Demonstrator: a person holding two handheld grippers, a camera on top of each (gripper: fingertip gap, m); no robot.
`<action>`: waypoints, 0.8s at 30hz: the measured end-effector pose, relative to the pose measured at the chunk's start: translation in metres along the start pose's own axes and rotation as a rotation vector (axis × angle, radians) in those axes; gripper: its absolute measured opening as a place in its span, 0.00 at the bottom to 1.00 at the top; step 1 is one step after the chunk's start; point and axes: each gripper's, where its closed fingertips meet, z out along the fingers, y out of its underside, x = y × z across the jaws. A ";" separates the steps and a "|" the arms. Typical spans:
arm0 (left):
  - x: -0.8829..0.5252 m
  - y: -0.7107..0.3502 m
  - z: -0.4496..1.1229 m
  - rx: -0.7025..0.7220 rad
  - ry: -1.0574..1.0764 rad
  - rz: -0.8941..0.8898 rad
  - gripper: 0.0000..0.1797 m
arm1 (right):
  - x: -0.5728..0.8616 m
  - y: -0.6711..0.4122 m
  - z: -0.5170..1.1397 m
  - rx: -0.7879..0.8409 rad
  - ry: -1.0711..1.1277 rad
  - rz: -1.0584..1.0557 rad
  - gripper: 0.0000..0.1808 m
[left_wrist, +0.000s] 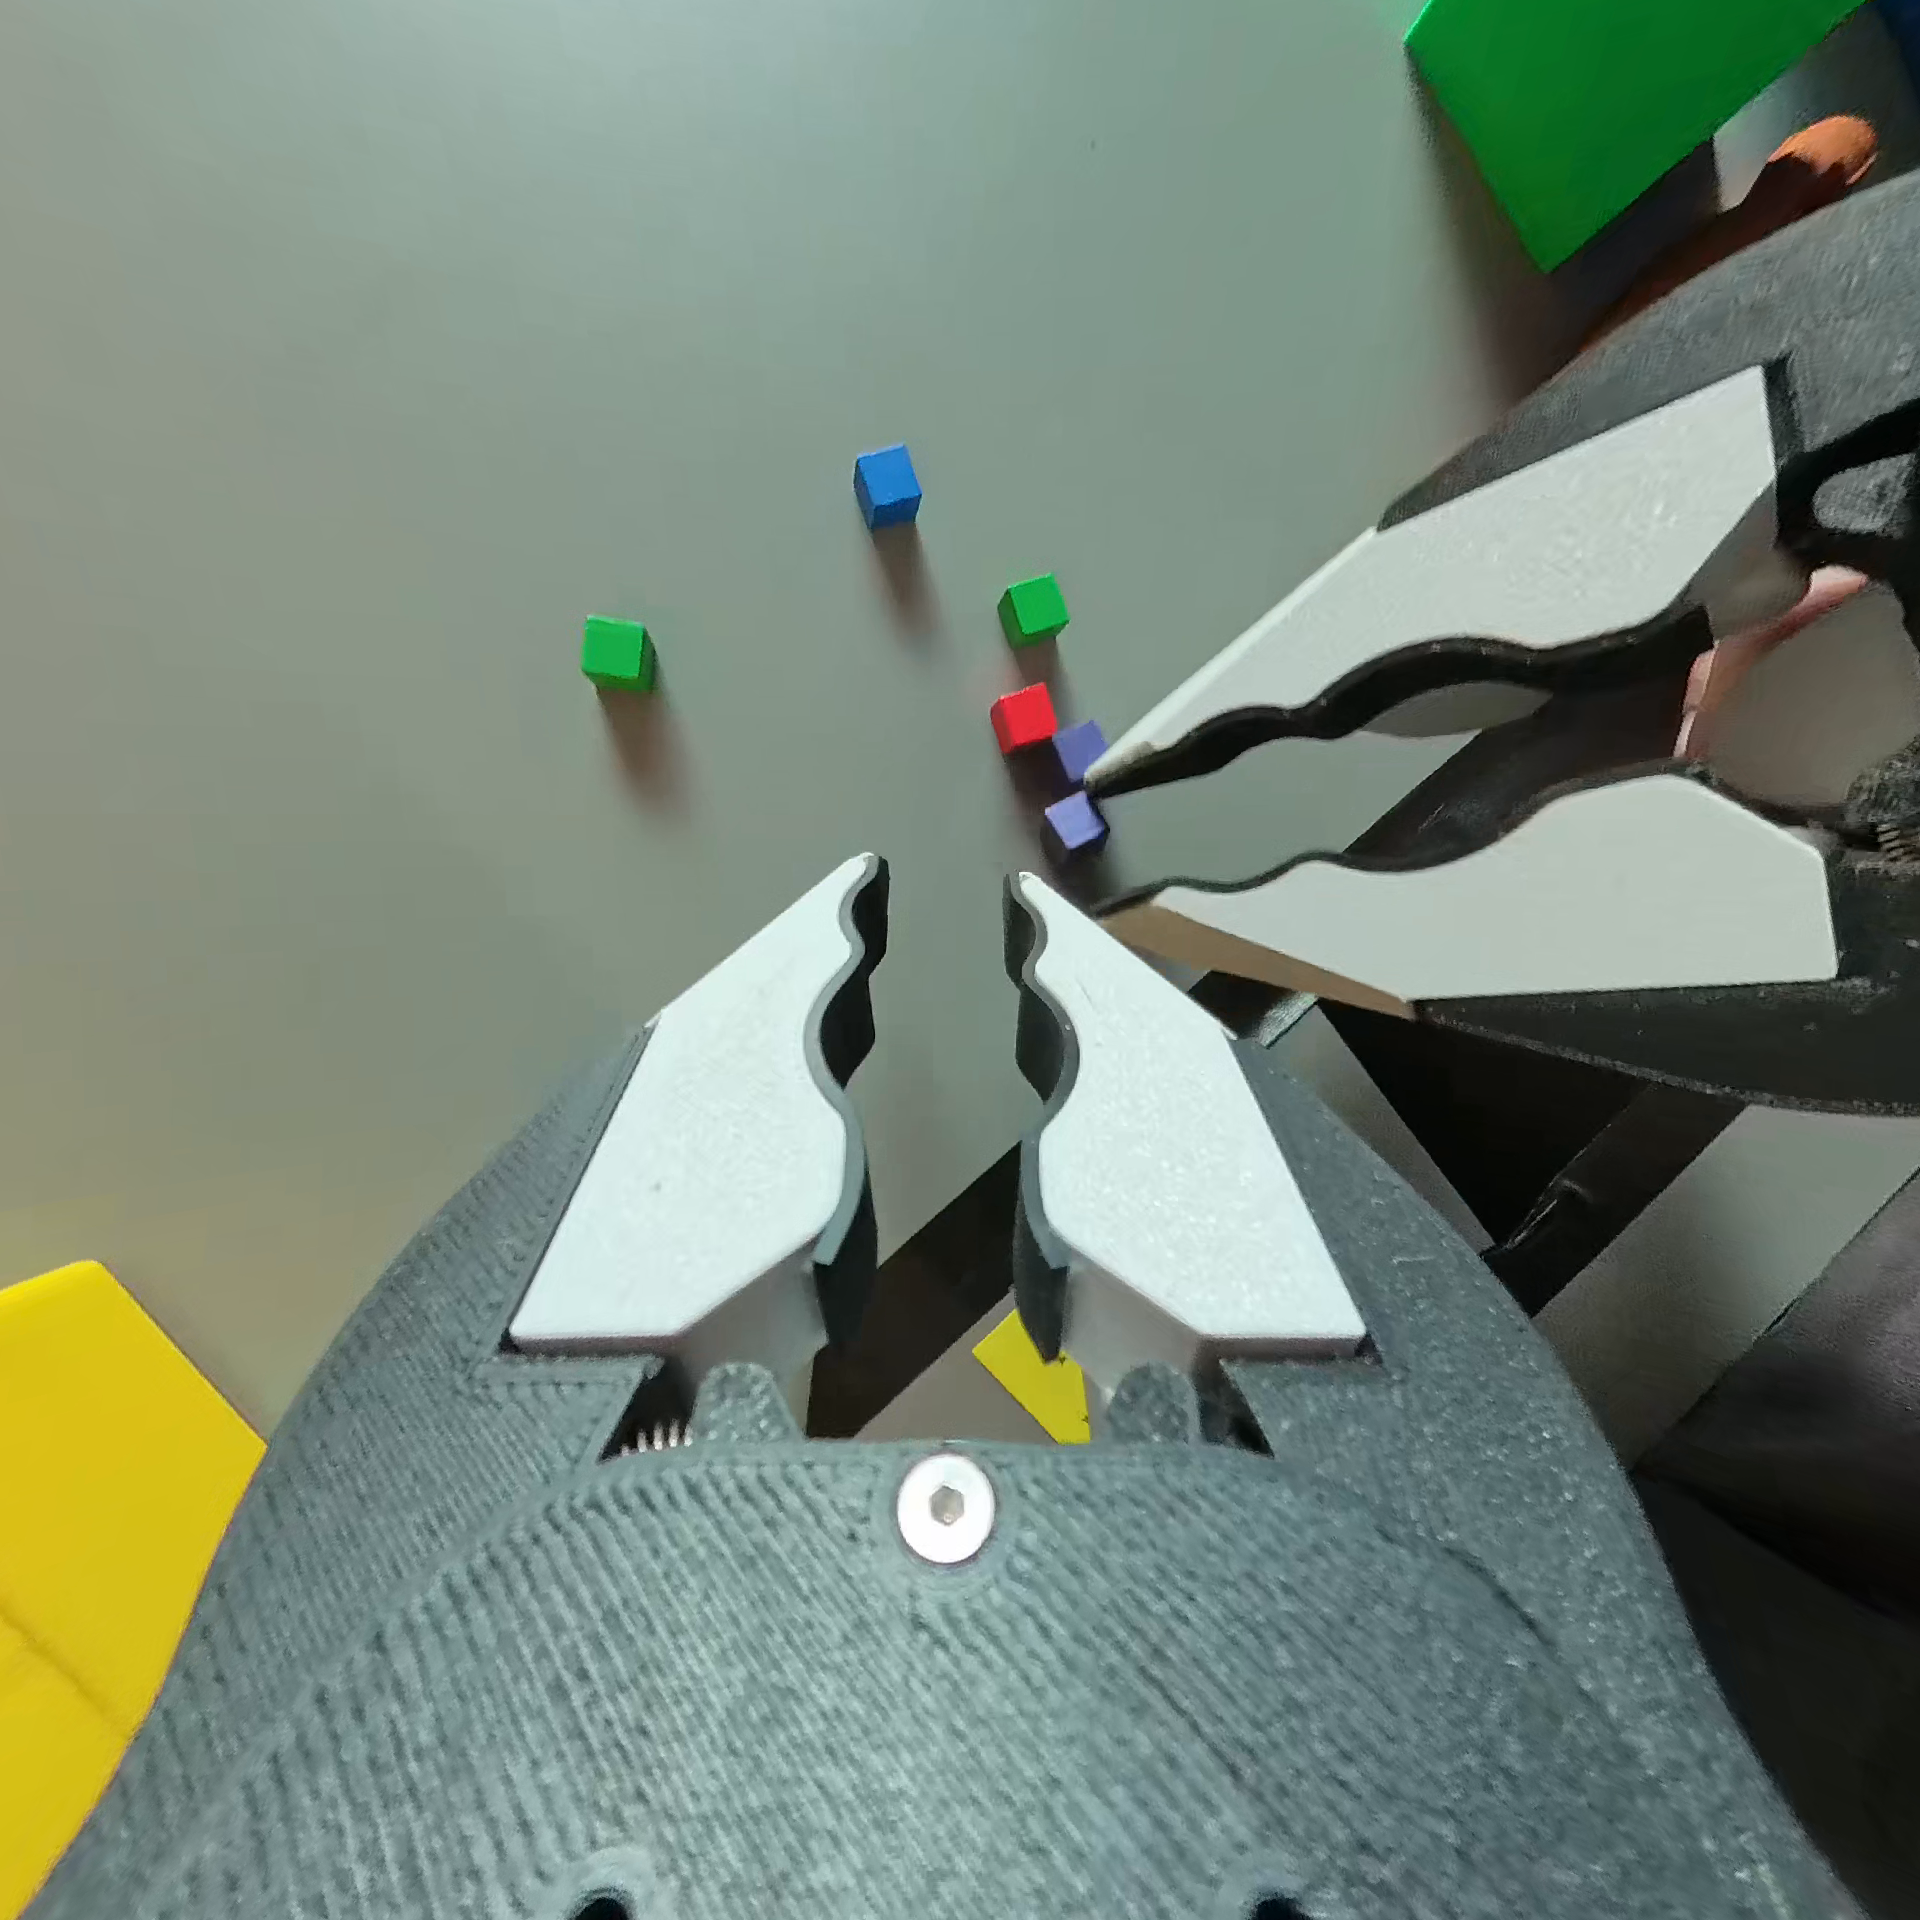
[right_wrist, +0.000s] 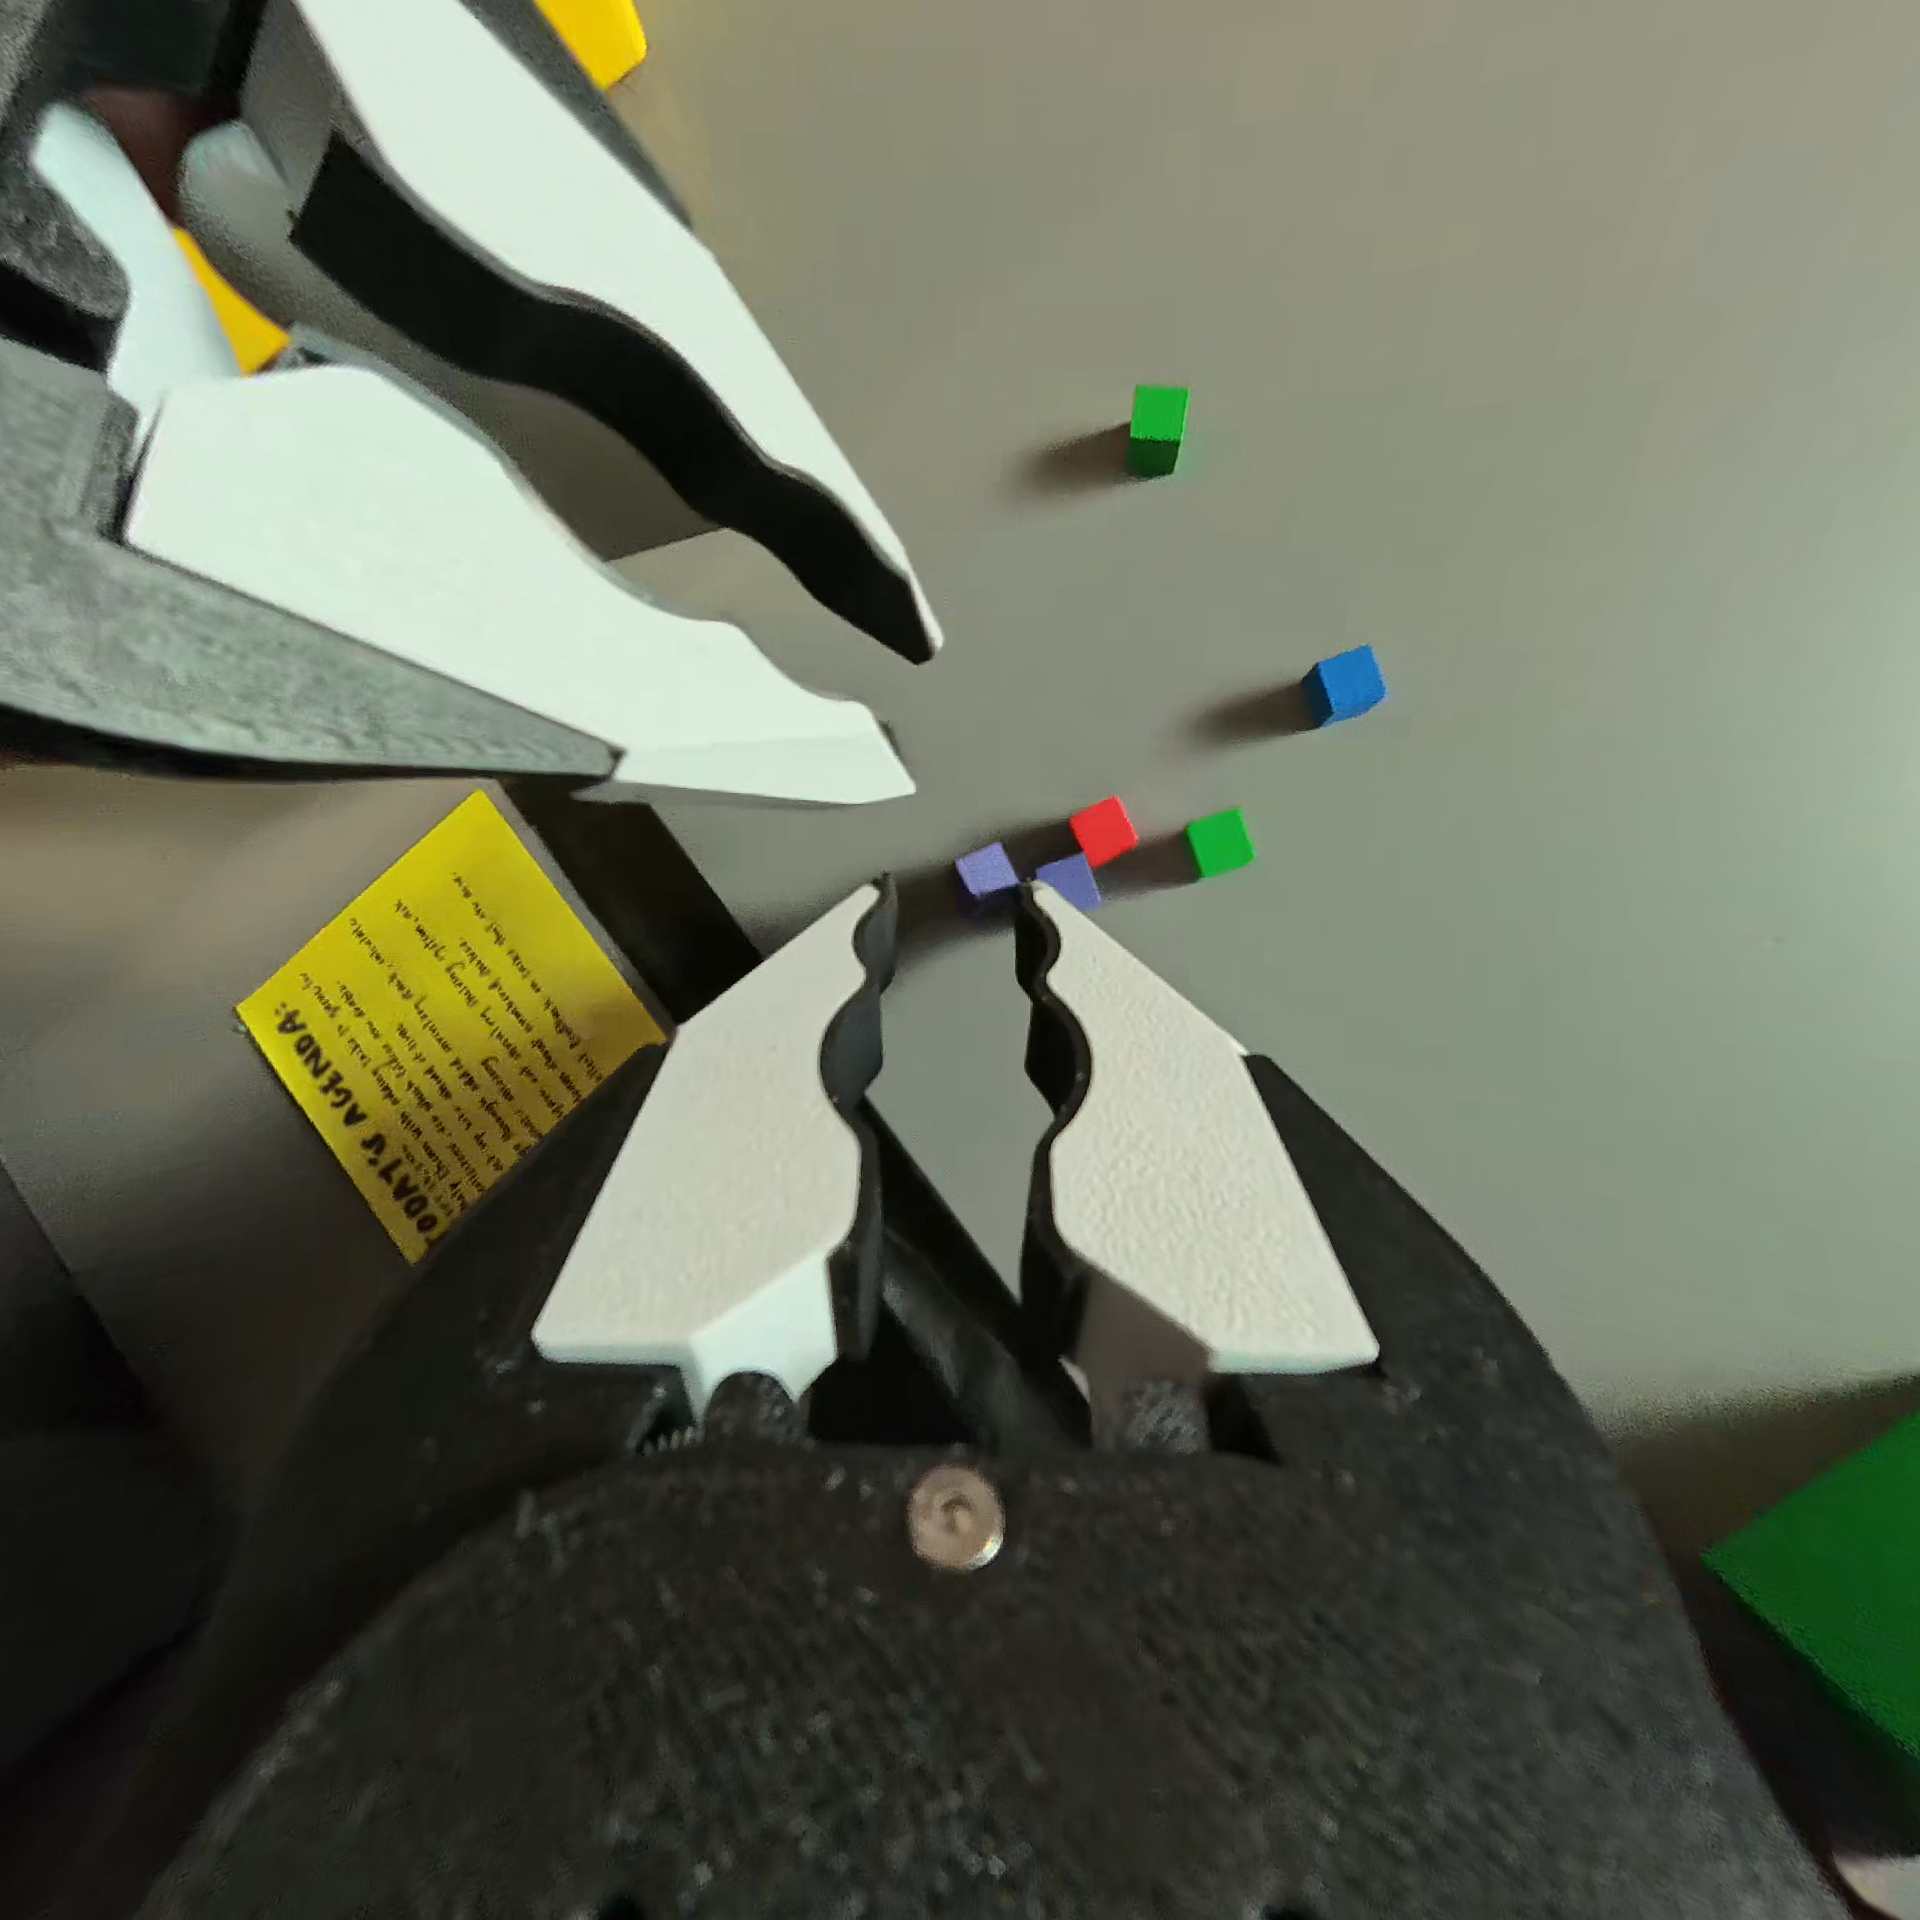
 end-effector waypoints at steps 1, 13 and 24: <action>-0.001 0.003 0.000 -0.003 -0.004 -0.011 0.11 | 0.000 -0.001 0.002 -0.004 -0.002 -0.006 0.11; -0.014 0.006 -0.007 0.030 -0.007 -0.092 0.11 | -0.009 -0.002 0.006 -0.057 0.013 -0.077 0.02; -0.034 0.003 -0.015 0.072 -0.033 -0.117 0.09 | -0.010 -0.004 -0.012 -0.036 0.096 -0.064 0.10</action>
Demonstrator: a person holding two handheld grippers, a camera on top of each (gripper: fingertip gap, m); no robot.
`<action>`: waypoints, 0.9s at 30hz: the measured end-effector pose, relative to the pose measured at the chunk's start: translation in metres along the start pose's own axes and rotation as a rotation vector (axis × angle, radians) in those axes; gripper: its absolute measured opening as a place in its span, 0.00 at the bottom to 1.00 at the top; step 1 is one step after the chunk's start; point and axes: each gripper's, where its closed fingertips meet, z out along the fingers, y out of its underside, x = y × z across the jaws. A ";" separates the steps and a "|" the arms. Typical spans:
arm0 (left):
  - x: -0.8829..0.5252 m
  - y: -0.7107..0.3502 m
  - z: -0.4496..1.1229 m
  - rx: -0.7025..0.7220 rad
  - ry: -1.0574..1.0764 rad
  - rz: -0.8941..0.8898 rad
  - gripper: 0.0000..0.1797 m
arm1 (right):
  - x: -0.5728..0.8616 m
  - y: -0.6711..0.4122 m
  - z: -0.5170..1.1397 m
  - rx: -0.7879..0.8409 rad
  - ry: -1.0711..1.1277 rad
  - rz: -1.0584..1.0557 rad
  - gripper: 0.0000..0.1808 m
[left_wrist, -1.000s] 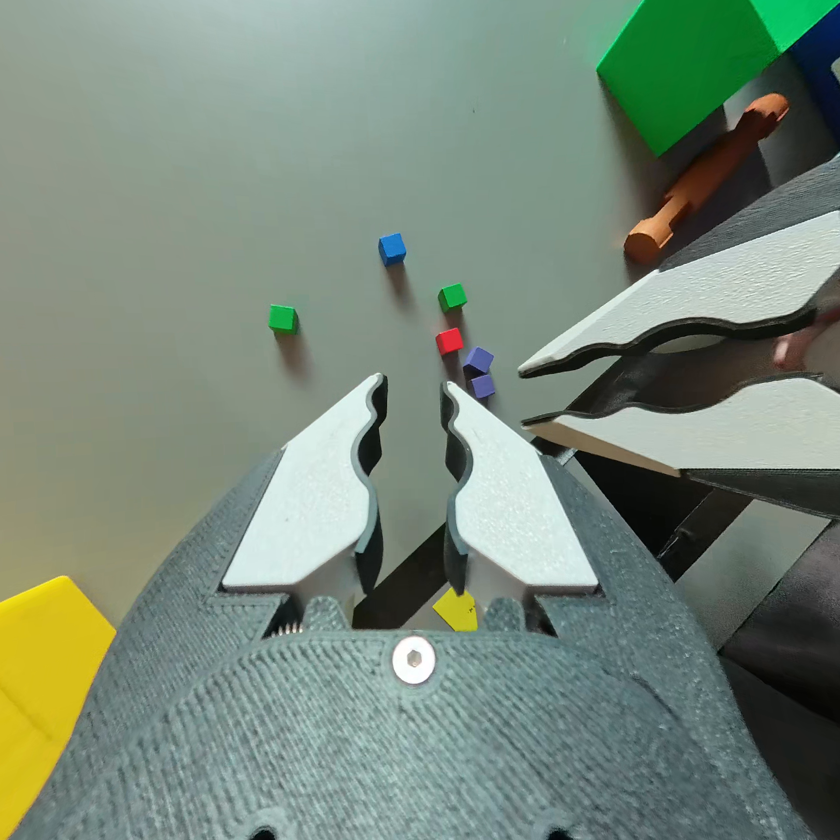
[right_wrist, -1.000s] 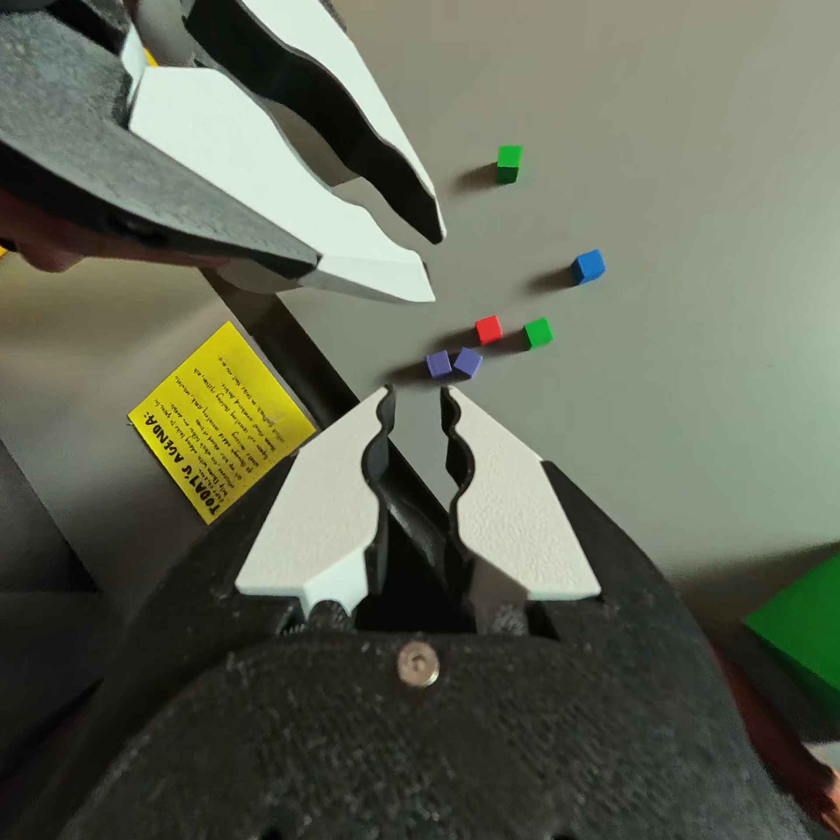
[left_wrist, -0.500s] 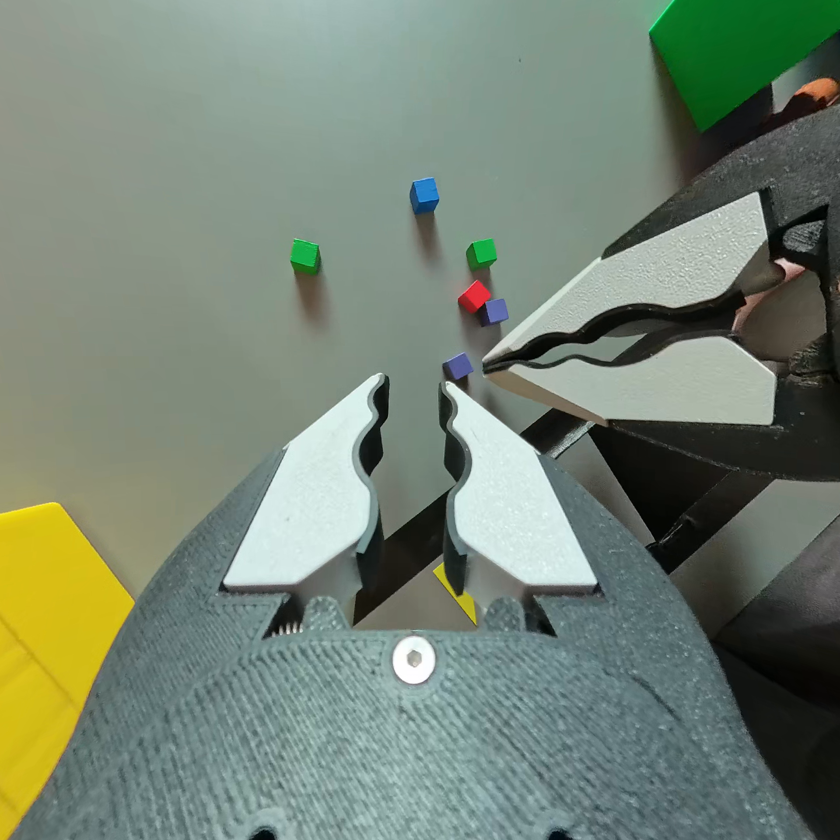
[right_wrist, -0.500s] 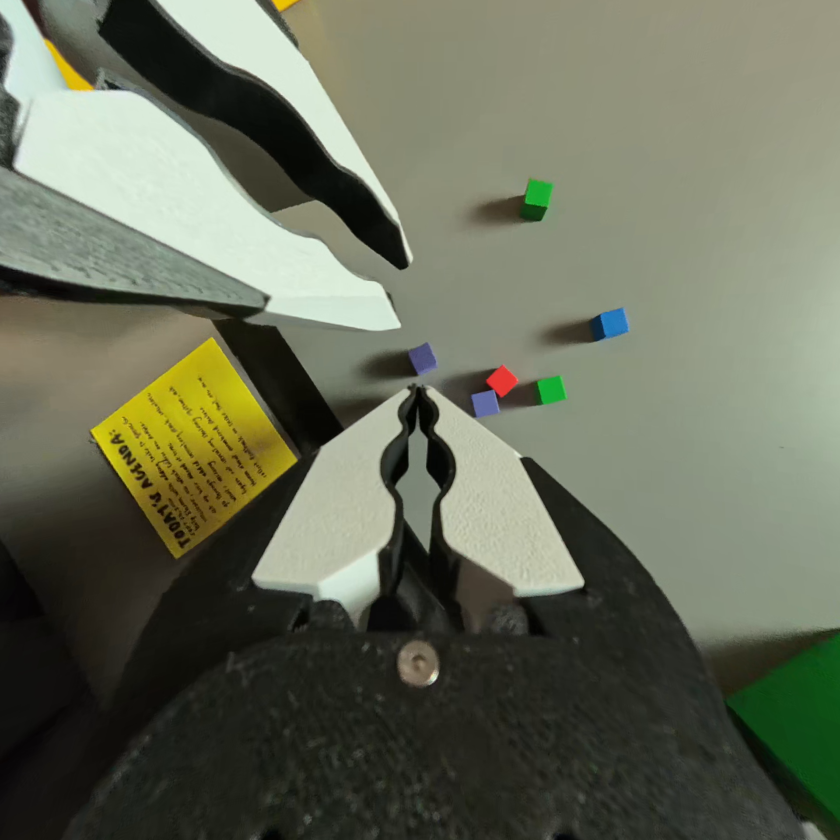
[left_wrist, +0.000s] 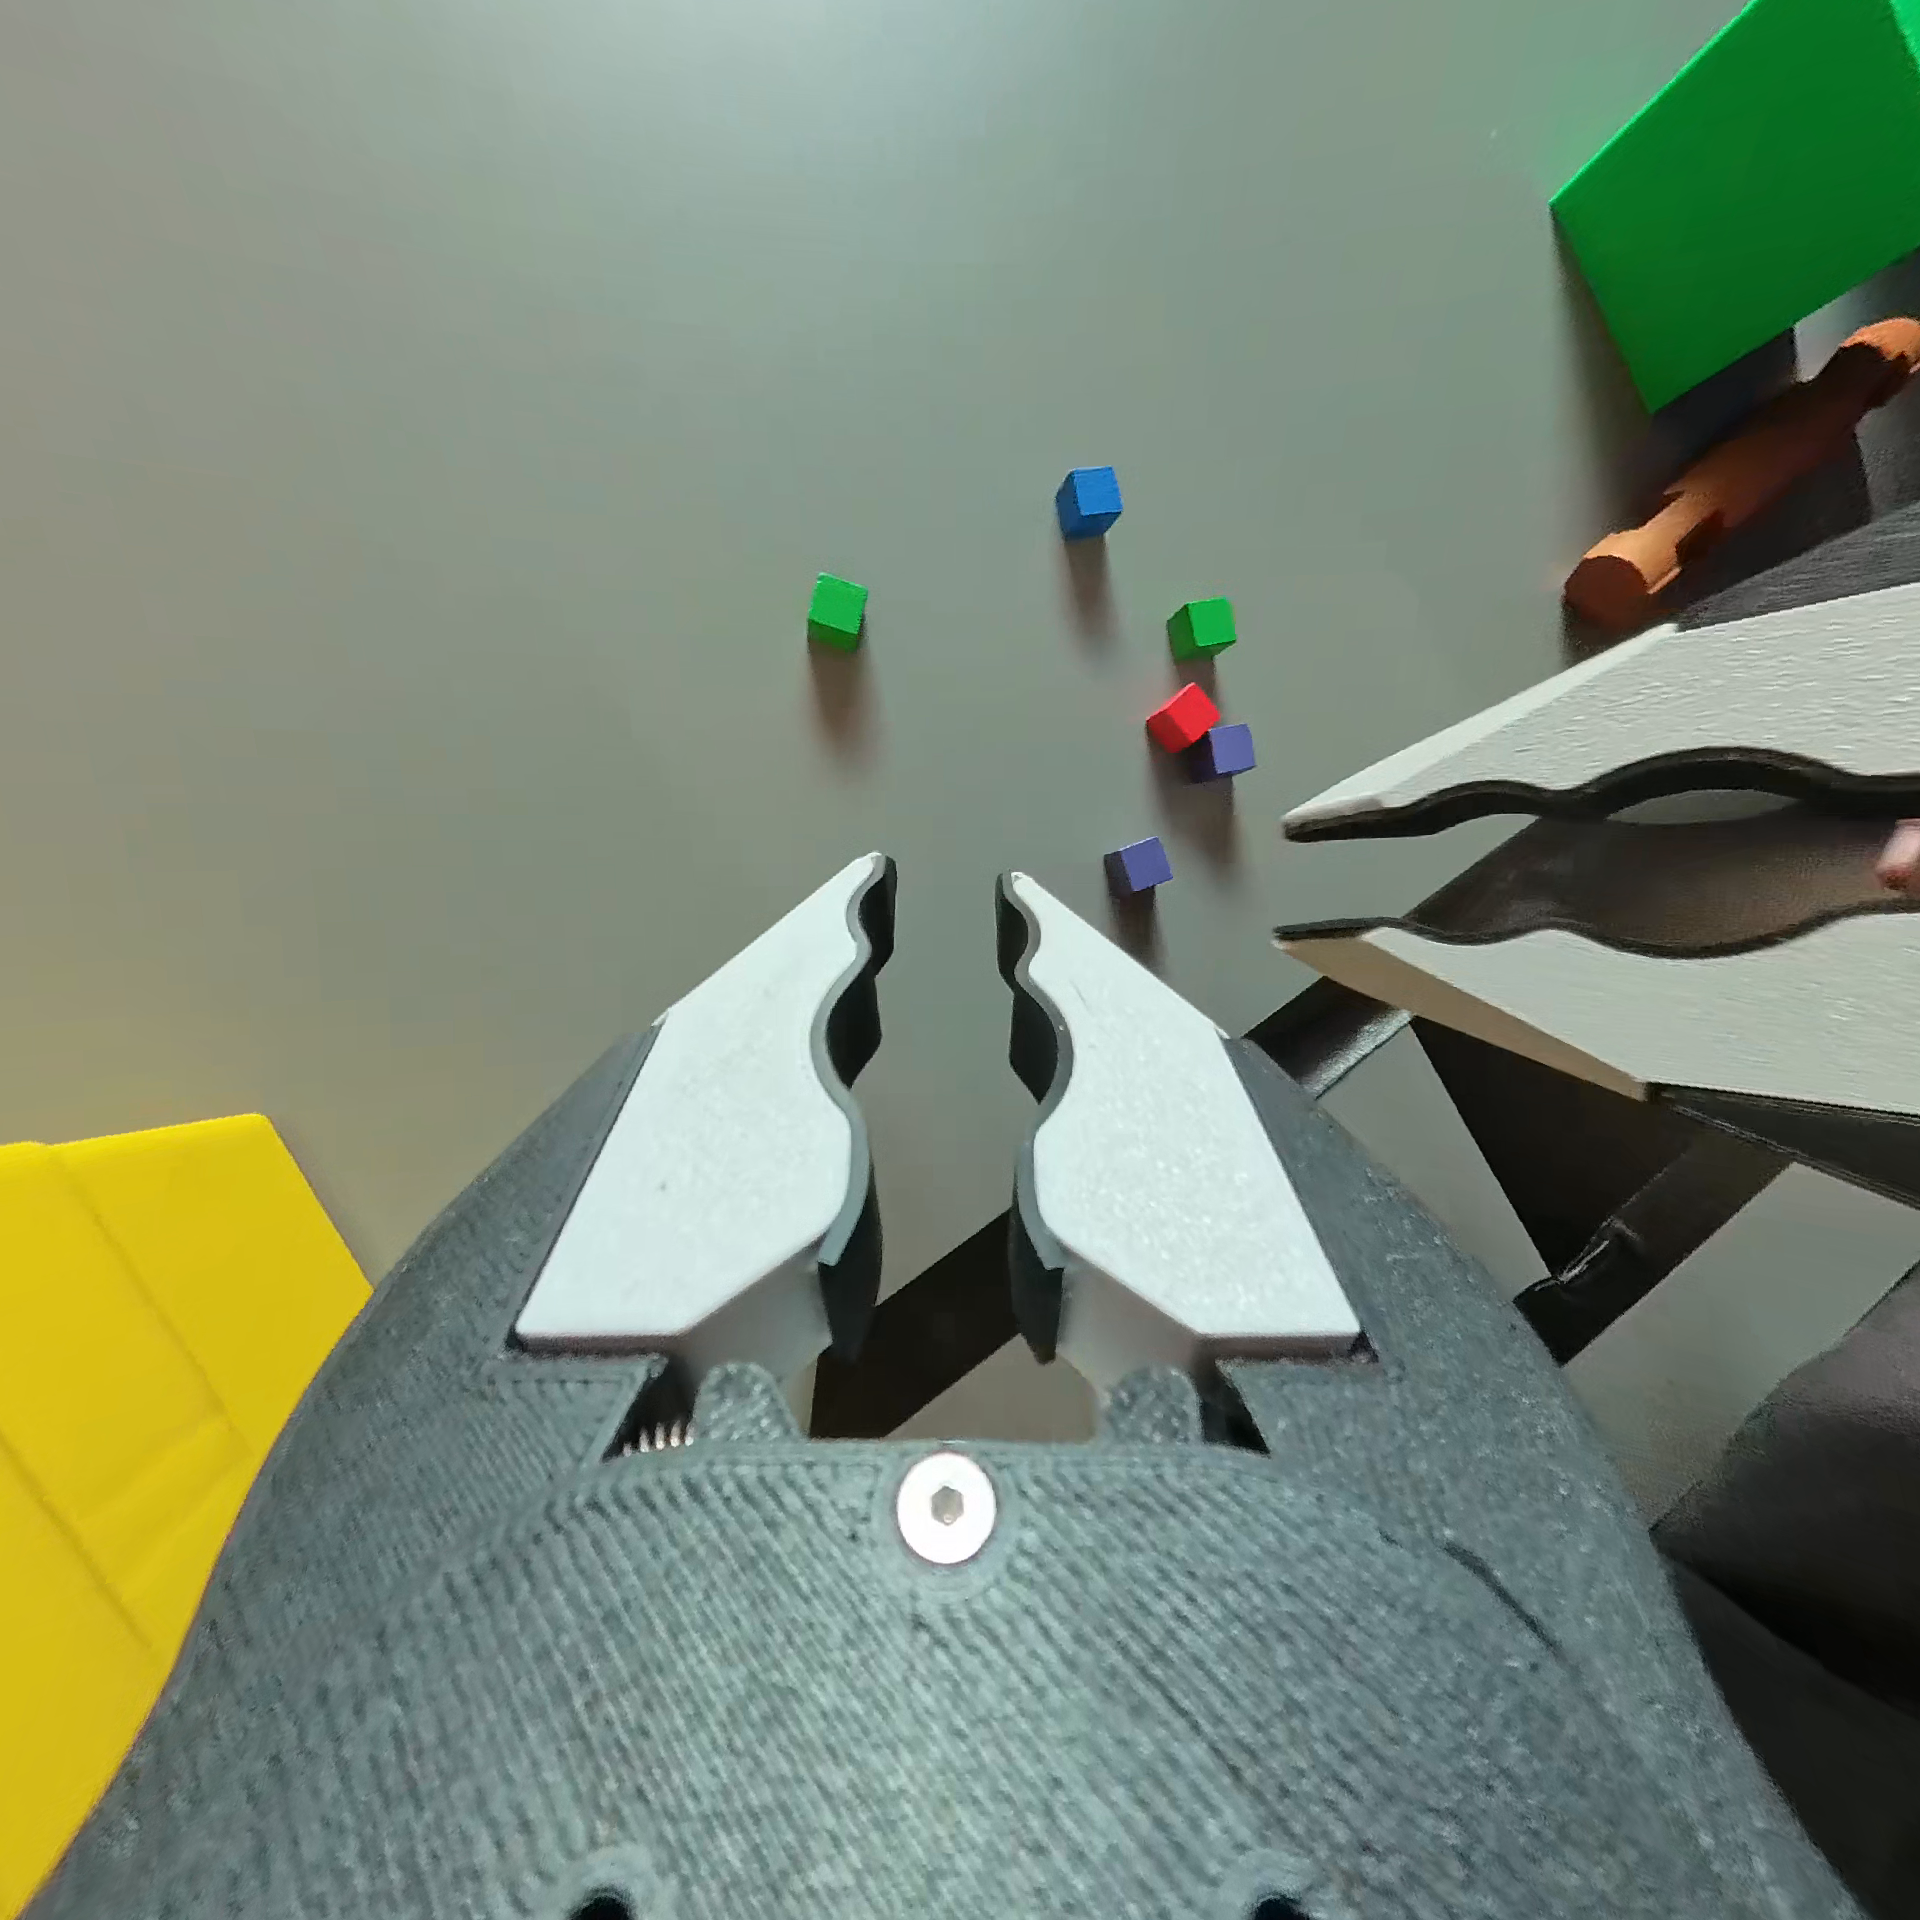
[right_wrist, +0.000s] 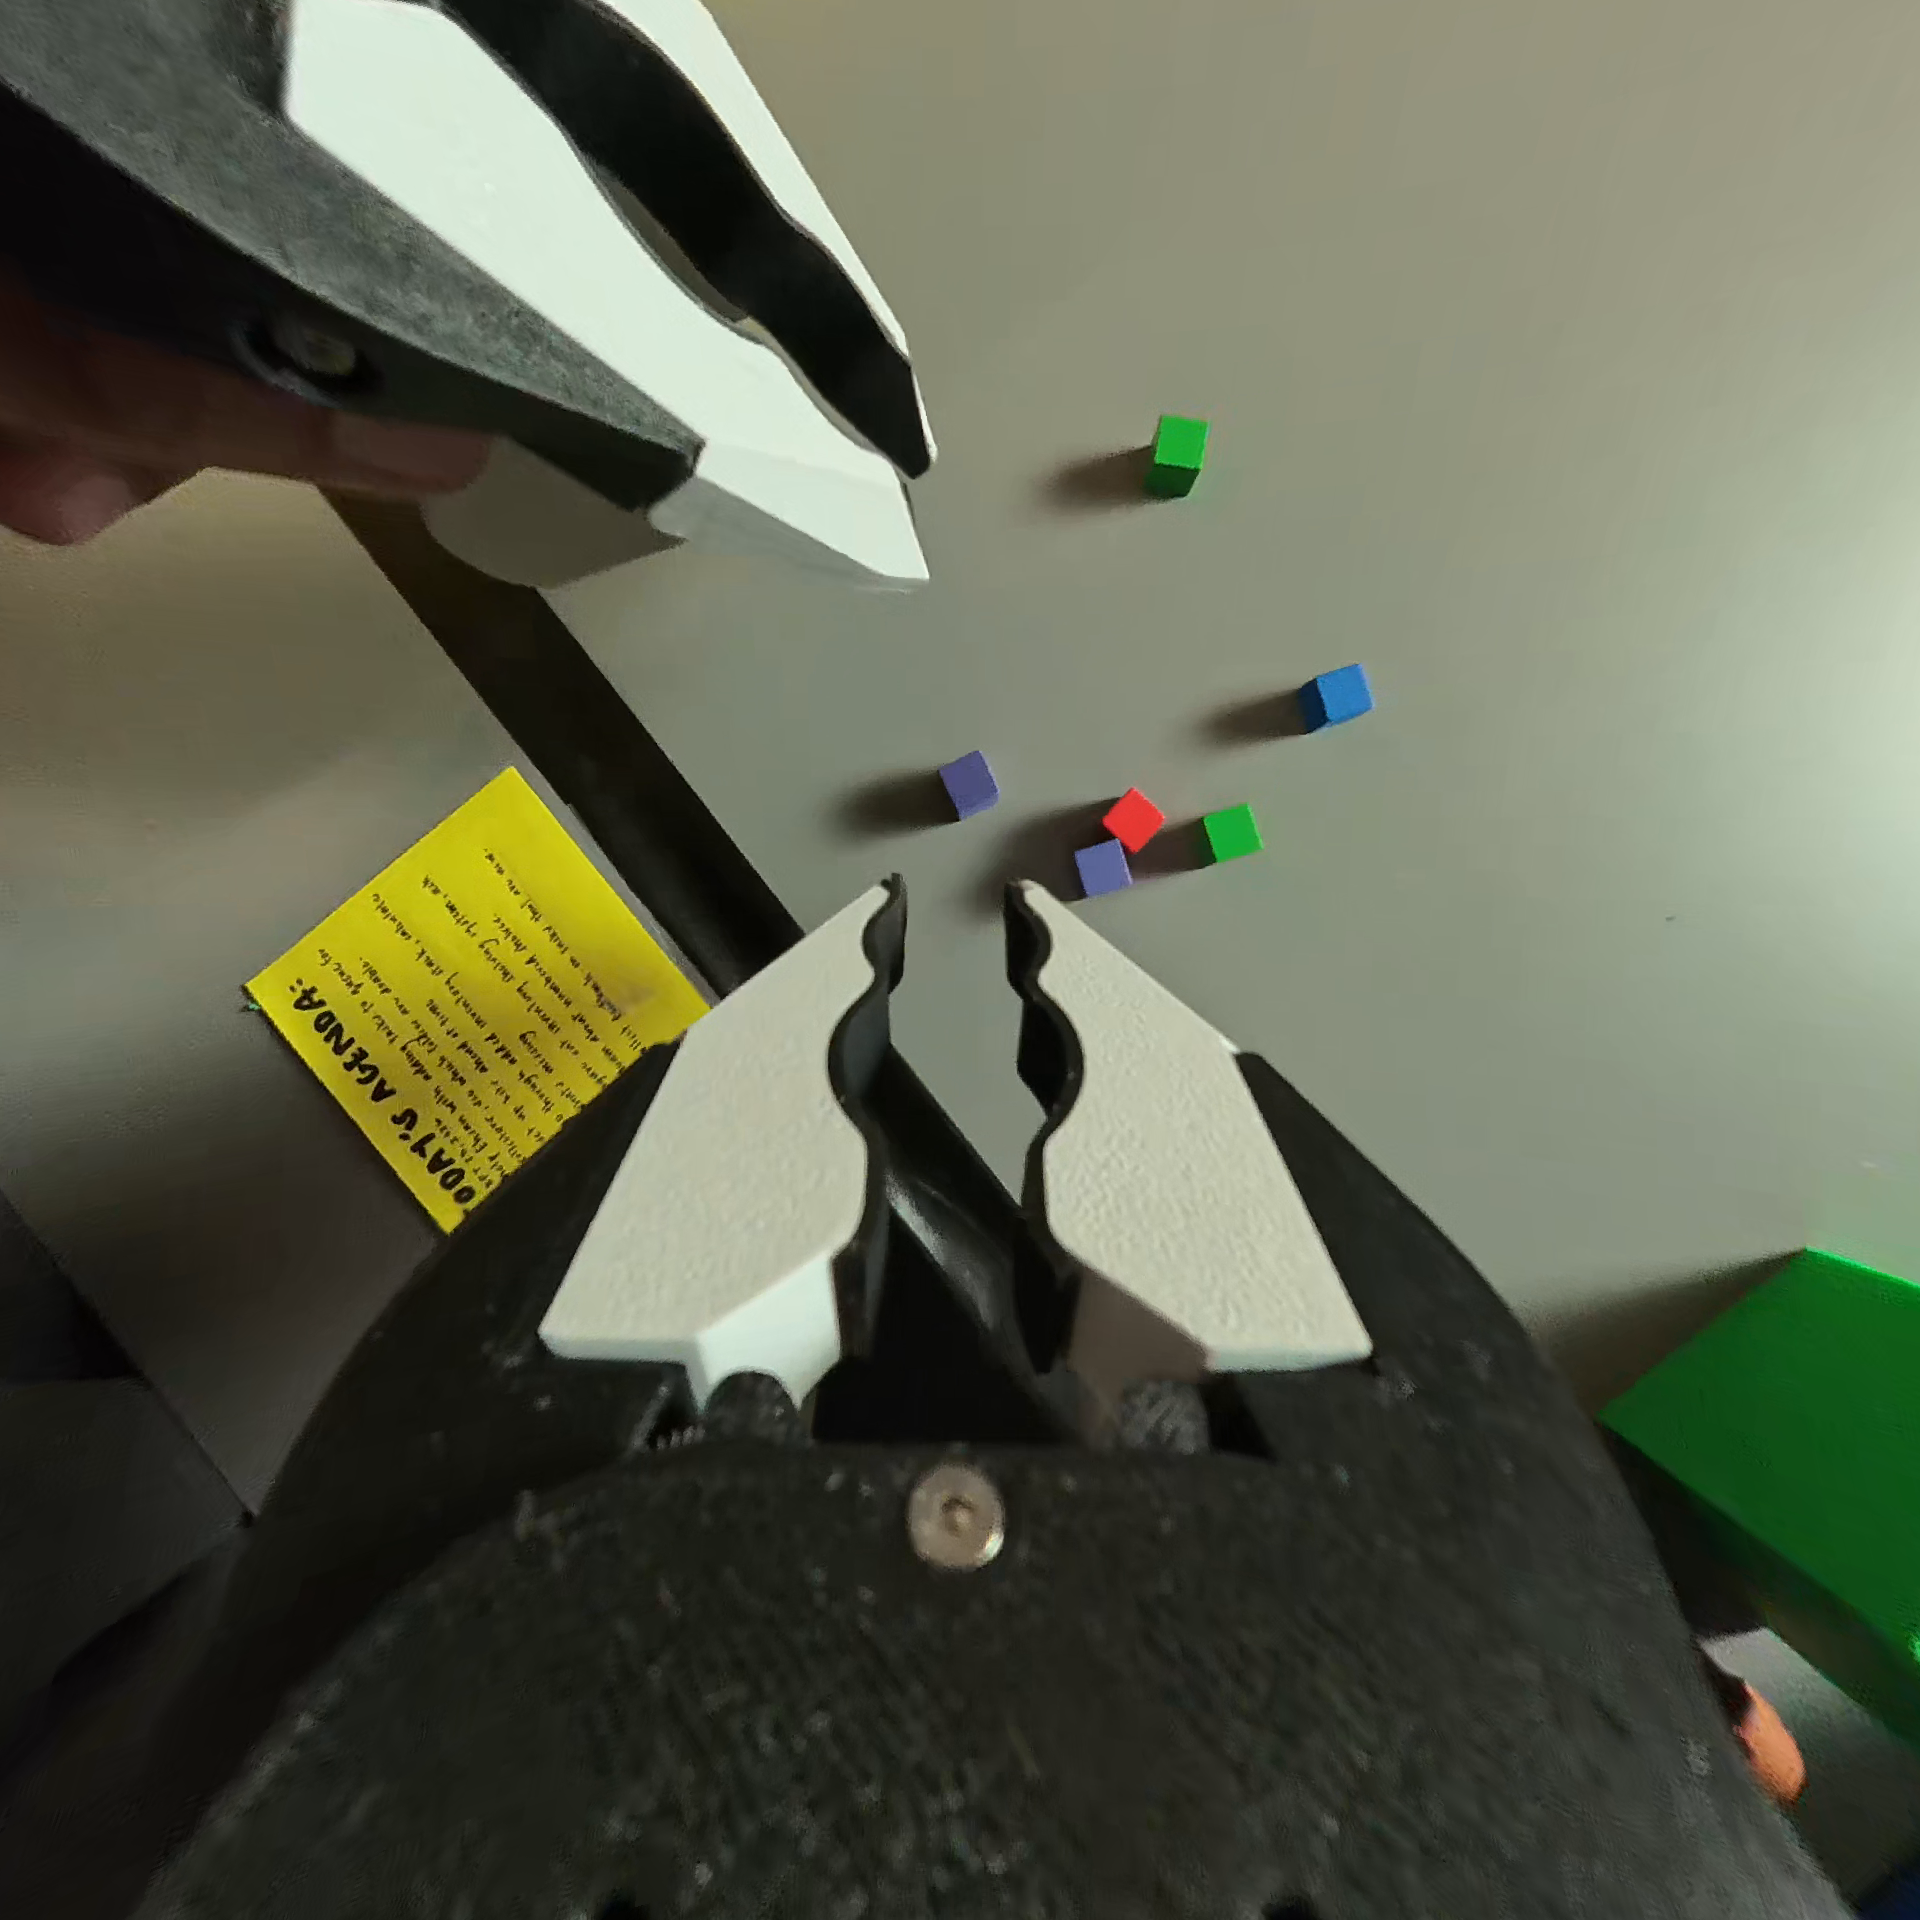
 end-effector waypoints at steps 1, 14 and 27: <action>-0.003 0.000 -0.001 0.007 -0.009 -0.001 0.09 | 0.001 0.000 -0.002 0.010 0.010 0.002 0.10; -0.012 0.001 -0.002 0.018 -0.052 -0.066 0.09 | 0.002 -0.005 0.018 0.019 -0.025 -0.024 0.14; -0.026 -0.023 0.017 0.031 -0.051 -0.094 0.09 | 0.019 -0.029 0.023 0.035 -0.051 -0.070 0.05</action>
